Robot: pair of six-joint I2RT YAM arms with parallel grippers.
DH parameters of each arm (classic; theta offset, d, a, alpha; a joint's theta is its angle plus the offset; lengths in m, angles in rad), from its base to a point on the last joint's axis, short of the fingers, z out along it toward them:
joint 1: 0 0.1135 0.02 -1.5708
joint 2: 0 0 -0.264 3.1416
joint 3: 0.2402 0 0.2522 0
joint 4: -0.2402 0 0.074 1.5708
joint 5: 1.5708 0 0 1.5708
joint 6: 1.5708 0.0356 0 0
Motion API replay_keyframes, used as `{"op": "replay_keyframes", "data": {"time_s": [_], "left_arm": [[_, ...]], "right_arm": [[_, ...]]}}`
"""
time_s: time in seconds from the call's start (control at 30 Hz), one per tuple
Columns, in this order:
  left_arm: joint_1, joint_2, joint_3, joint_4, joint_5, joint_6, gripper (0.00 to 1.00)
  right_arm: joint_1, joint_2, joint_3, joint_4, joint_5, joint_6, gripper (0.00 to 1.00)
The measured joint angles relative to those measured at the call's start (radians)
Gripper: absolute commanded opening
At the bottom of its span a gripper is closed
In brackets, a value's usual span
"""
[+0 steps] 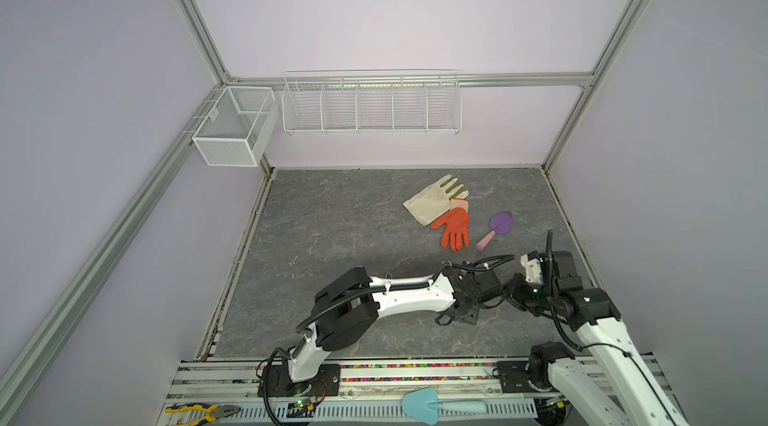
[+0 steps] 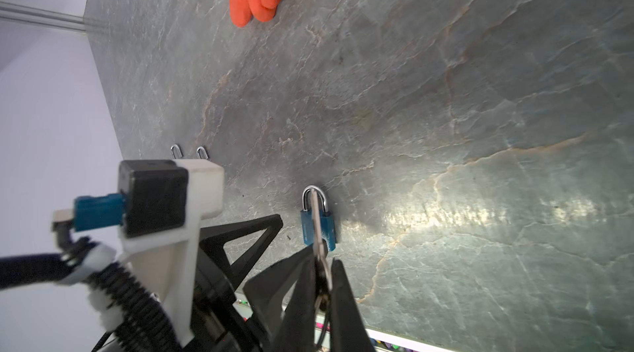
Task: Unlock with the key
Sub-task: 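Grasp the locked blue padlock with the left gripper while the right lowers the key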
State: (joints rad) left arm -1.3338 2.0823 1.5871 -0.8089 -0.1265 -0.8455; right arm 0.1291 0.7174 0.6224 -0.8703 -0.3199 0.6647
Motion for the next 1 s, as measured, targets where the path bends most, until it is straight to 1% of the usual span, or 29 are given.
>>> {"op": "replay_keyframes", "data": {"time_s": [0.1, 0.3, 0.37, 0.53, 0.67, 1.0], "left_arm": [[0.001, 0.037, 0.017, -0.019, 0.000, -0.010, 0.62], [0.001, 0.081, 0.061, -0.050, 0.000, -0.023, 0.53], [0.001, 0.087, 0.074, -0.058, 0.000, -0.029, 0.48], [-0.004, 0.106, 0.098, -0.082, -0.005, -0.037, 0.48], [-0.015, 0.113, 0.108, -0.103, -0.024, -0.040, 0.45], [-0.020, 0.116, 0.116, -0.144, -0.072, -0.087, 0.27]], "right_arm": [[-0.046, 0.013, -0.006, -0.004, -0.022, -0.023, 0.06], [-0.103, 0.016, -0.008, -0.007, -0.070, -0.061, 0.06], [-0.107, 0.016, -0.008, -0.008, -0.080, -0.070, 0.06], [-0.110, 0.016, -0.008, -0.009, -0.101, -0.086, 0.06], [-0.110, 0.017, -0.008, -0.010, -0.113, -0.095, 0.06], [-0.110, 0.025, -0.007, -0.009, -0.124, -0.114, 0.06]]}}
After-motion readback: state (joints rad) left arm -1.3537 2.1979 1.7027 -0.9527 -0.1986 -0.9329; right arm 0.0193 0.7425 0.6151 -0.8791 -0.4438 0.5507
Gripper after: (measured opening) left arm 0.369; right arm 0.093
